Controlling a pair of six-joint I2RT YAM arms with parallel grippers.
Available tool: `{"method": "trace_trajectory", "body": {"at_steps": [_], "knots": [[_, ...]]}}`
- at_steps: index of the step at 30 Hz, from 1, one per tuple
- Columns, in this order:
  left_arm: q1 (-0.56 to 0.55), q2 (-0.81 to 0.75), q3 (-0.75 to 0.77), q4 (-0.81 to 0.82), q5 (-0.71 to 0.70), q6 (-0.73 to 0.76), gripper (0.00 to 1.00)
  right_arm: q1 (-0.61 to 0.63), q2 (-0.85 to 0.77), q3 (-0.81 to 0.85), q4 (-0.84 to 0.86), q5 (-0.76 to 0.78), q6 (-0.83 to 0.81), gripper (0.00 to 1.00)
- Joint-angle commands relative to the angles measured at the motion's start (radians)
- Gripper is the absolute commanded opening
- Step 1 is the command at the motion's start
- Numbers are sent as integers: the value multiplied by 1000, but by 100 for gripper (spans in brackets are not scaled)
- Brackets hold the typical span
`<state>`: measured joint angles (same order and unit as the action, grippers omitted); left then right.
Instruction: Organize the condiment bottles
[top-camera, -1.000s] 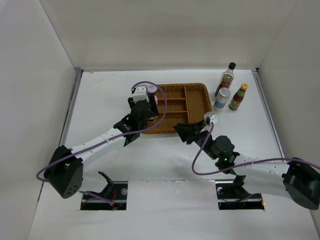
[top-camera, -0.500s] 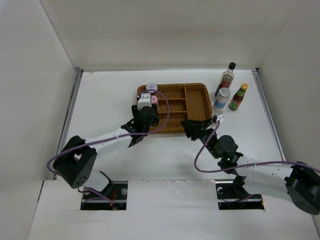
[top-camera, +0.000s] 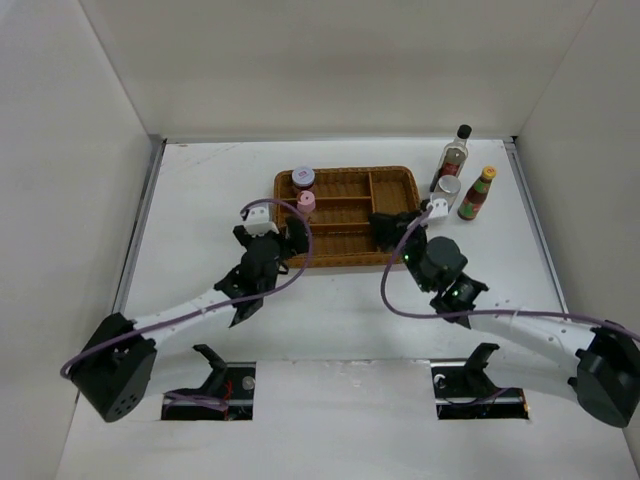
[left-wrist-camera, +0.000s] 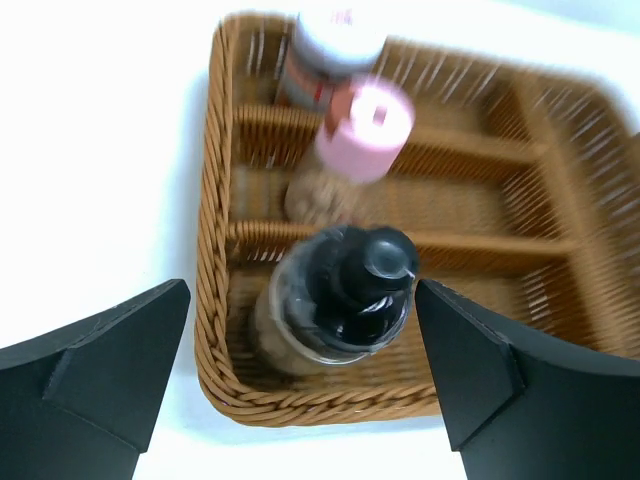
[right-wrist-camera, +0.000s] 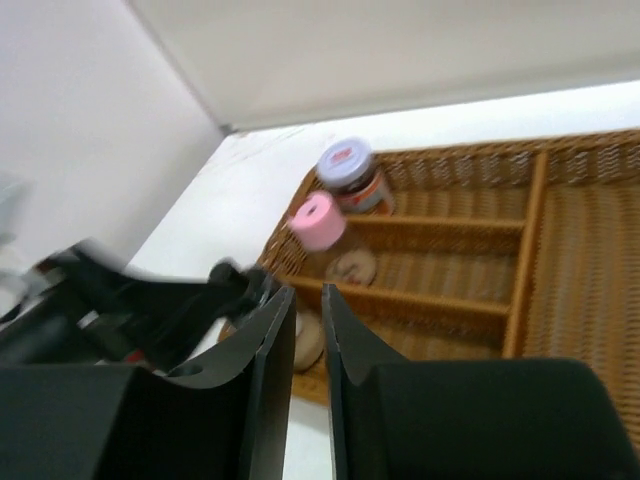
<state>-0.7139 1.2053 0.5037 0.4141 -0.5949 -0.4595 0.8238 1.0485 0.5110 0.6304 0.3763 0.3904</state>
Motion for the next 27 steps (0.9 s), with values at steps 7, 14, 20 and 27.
{"method": "trace_trajectory", "body": {"at_steps": [7,14,20,27], "knots": [[34,-237,-266,365,-132,-76,100,-252,25,287,-405,171,-58,45],[54,-225,-315,371,-151,-156,100,-524,111,406,-601,181,-88,80],[49,-204,-315,373,-137,-174,100,-602,266,483,-638,76,-78,92],[54,-178,-312,373,-129,-179,100,-636,389,543,-624,41,-78,96]]}}
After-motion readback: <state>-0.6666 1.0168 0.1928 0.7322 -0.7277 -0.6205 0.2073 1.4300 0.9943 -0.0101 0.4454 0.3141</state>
